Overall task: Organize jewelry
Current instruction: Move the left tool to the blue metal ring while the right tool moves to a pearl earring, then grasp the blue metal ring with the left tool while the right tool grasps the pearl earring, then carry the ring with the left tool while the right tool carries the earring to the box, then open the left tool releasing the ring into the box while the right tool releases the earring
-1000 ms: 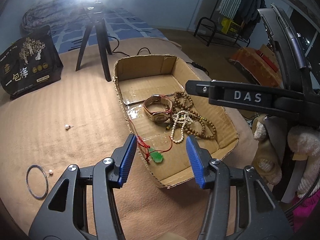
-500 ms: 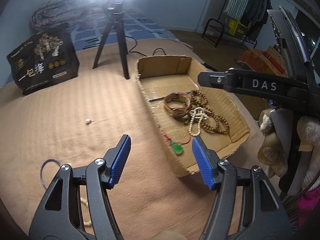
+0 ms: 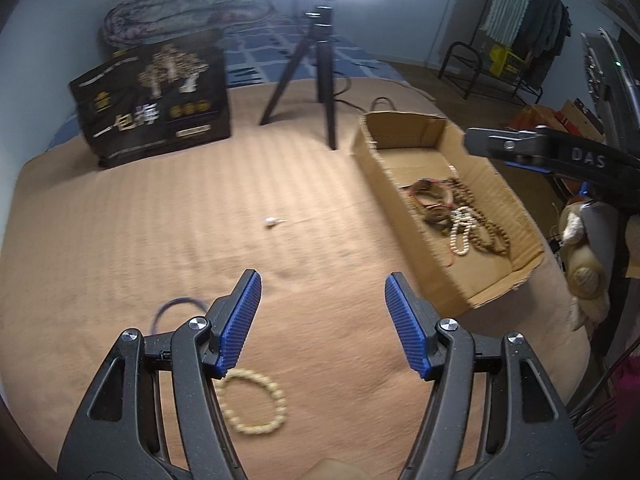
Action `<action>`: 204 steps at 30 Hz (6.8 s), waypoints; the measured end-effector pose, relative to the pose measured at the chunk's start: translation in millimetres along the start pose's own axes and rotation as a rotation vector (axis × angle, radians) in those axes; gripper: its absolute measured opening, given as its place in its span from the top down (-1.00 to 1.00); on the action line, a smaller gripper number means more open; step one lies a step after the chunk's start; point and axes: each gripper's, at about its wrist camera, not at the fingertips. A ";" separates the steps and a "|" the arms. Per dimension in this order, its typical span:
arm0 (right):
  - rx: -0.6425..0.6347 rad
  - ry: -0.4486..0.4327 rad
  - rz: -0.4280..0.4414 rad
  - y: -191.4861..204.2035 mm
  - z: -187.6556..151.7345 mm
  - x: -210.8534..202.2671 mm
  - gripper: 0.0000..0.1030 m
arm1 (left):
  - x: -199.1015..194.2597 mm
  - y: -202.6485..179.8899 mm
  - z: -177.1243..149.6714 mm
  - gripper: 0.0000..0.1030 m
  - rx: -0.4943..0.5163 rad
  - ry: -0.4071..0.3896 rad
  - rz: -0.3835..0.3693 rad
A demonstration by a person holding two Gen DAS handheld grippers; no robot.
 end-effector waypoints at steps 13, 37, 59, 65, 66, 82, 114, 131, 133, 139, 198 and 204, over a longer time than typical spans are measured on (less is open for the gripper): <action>-0.040 0.009 0.075 41.5 2.0 11.3 -0.77 | -11.7 82.3 -19.8 -0.40 -0.091 0.034 0.083; -0.152 0.125 0.130 102.5 -5.1 75.1 -0.58 | 40.7 100.1 -48.8 -0.41 -0.096 0.191 0.055; -0.199 0.302 0.111 124.2 -3.7 150.6 -0.35 | 60.9 119.5 -50.0 -0.41 -0.165 0.217 0.097; -0.201 0.348 0.096 126.8 -6.4 168.4 -0.22 | 62.3 119.3 -52.3 -0.41 -0.165 0.222 0.093; -0.202 0.357 0.094 127.2 -7.0 171.4 -0.21 | 62.2 118.8 -52.9 -0.41 -0.163 0.222 0.095; -0.205 0.375 0.070 133.4 -3.4 194.9 -0.06 | 55.0 118.9 -47.3 -0.41 -0.199 0.200 0.054; -0.267 0.384 0.016 132.0 -5.7 201.9 0.68 | 69.9 109.3 -52.3 -0.44 -0.111 0.202 0.136; -0.275 0.329 0.032 128.3 -7.8 167.5 0.69 | 48.3 110.5 -48.4 -0.44 -0.132 0.154 0.160; -0.283 0.318 0.034 128.3 -7.9 159.5 0.69 | 44.7 108.5 -46.8 -0.44 -0.128 0.144 0.160; -0.280 0.272 0.052 125.1 -7.2 123.4 0.69 | 33.8 100.6 -38.3 -0.43 -0.121 0.113 0.153; -0.056 0.061 -0.027 -50.6 22.7 14.0 0.66 | 45.6 -116.8 32.1 -0.44 0.045 -0.026 -0.101; -0.061 0.058 -0.029 -49.2 22.3 14.0 0.48 | 47.9 -117.3 33.3 -0.44 0.043 -0.025 -0.106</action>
Point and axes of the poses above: each gripper's, at about its wrist camera, not at the fingertips, and x roughly the way its jaws point, y to its left, z to its top, and after that the axes turned 2 degrees about -y, right-handed
